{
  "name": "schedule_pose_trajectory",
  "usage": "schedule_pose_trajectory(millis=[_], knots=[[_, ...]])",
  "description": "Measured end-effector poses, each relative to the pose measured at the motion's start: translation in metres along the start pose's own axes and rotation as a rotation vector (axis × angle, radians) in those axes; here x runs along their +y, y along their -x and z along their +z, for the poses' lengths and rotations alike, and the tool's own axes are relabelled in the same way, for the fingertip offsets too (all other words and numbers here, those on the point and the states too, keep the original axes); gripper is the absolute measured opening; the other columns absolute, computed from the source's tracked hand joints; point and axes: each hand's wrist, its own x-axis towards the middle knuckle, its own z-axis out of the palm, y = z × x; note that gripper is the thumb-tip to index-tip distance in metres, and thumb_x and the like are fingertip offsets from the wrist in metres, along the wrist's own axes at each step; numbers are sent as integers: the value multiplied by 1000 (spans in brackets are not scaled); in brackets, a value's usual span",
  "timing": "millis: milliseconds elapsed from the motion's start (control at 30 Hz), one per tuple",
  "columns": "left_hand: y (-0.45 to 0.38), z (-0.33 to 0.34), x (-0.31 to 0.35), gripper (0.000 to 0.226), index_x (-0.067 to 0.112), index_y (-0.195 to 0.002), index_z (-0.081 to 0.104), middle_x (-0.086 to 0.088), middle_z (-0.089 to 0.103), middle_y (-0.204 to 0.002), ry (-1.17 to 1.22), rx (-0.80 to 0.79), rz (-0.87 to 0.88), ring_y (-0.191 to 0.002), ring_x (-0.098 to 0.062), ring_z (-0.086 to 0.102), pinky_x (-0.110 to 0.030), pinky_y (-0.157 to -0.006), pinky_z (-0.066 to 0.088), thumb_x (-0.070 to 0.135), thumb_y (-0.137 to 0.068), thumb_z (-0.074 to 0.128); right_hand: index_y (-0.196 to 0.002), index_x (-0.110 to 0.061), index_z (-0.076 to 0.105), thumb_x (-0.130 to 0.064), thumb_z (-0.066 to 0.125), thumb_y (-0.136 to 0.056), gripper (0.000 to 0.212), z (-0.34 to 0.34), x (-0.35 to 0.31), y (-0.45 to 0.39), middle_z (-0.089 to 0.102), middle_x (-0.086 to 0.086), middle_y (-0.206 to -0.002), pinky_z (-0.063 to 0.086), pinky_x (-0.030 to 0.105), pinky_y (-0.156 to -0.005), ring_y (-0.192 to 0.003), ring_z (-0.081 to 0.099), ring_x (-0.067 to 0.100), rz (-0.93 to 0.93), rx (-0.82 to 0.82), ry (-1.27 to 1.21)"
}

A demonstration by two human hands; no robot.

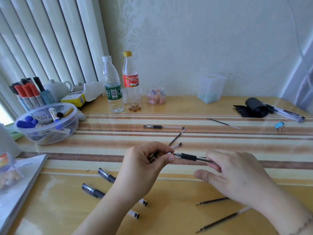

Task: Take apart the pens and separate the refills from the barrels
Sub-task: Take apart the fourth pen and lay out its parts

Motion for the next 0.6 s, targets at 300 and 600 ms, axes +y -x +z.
schedule_pose_trajectory(millis=[300, 600], knots=[[4, 0, 3, 11, 29, -77, 76, 27, 70, -68, -147, -123, -31, -58, 15, 57, 0, -58, 38, 19, -75, 80, -85, -38, 37, -61, 47, -85, 26, -7, -7, 8, 41, -8, -48, 43, 27, -47, -47, 45, 12, -10, -17, -212], [1, -1, 1, 13, 31, -72, 75, 28, 72, -86, -108, -87, -67, -78, 12, 66, -1, -67, 43, 21, -70, 83, -90, -39, 55, -75, 41, -80, 40, 1, -12, 6, 64, -10, -73, 47, 23, -55, -53, 56, 8, 91, -27, -467]])
